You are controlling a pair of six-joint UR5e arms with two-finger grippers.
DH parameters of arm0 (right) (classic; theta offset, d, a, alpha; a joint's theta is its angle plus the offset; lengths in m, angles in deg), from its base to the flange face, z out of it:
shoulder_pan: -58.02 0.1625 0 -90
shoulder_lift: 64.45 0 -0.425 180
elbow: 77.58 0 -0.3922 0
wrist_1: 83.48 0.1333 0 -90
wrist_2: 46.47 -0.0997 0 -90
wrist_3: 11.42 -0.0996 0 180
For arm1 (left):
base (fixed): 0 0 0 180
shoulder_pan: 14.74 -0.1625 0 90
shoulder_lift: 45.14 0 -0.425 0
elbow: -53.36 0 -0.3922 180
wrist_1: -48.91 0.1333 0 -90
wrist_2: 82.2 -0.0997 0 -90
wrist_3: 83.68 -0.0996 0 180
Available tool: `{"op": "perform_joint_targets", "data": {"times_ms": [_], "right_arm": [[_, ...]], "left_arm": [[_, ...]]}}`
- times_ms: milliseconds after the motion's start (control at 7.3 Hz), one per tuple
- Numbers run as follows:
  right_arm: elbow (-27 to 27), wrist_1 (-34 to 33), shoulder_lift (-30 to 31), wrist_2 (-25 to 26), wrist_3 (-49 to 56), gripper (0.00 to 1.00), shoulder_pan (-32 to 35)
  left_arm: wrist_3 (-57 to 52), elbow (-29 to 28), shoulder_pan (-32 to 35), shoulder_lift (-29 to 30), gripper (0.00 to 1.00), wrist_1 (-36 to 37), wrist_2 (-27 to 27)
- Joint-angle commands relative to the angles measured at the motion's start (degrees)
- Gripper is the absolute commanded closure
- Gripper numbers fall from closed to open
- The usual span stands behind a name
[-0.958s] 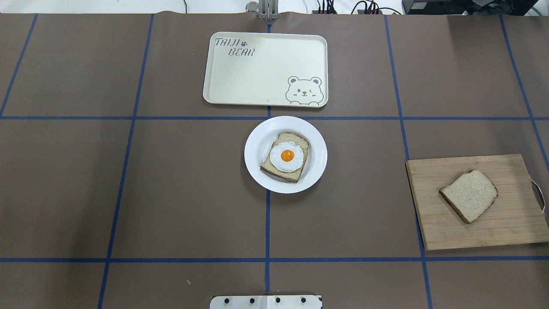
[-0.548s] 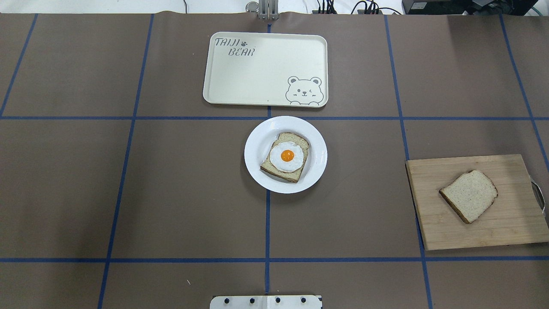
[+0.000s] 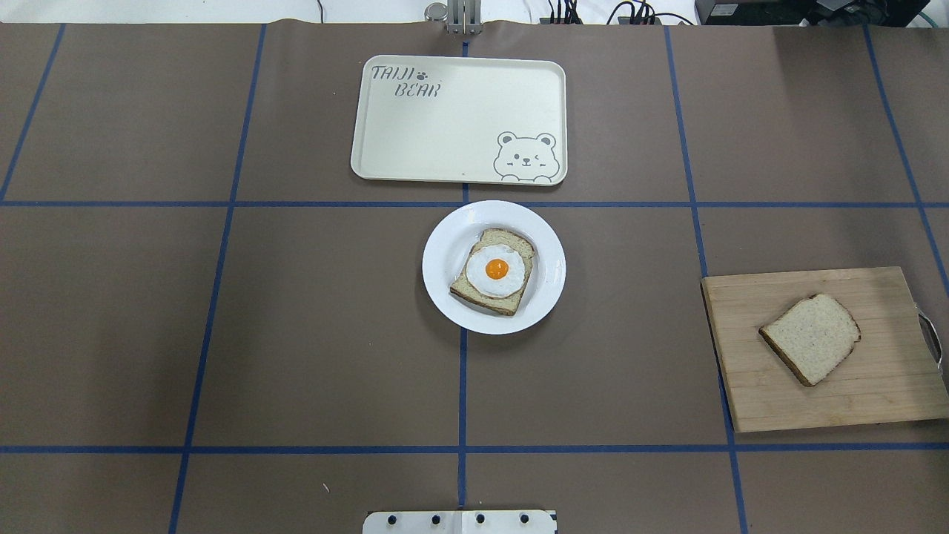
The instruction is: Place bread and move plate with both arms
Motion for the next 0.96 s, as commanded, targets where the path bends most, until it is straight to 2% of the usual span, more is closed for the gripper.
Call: {"op": "perform_joint_targets", "data": {"times_ms": [0, 137, 274, 411, 548, 821], "right_arm": [[1.0, 1.3, 0.1, -2.9, -10.4, 0.00, -1.3], [1.0, 5.2, 1.2, -4.3, -18.9, 0.00, -3.9], [0.9, 13.7, 3.9, -3.2, -31.7, 0.02, -7.6], [0.9, 22.4, 7.5, -1.2, -40.1, 0.02, -10.7], [1.0, 28.0, 10.0, 1.1, -46.7, 0.02, -13.4], [0.9, 38.4, 12.4, 11.5, -58.6, 0.03, -26.2]], "left_arm": [[0.0, -0.3, 0.0, 0.2, 0.02, -1.9, 0.0], [0.0, -0.1, 0.0, 0.2, 0.02, -1.9, 0.0], [0.1, 0.0, 0.0, 0.2, 0.02, -1.9, 0.0], [0.1, 0.1, 0.0, 0.2, 0.02, -1.9, 0.0], [0.1, 0.1, 0.0, 0.2, 0.02, -1.9, 0.0], [0.1, 0.2, 0.0, 0.1, 0.02, -1.9, 0.0]]}}
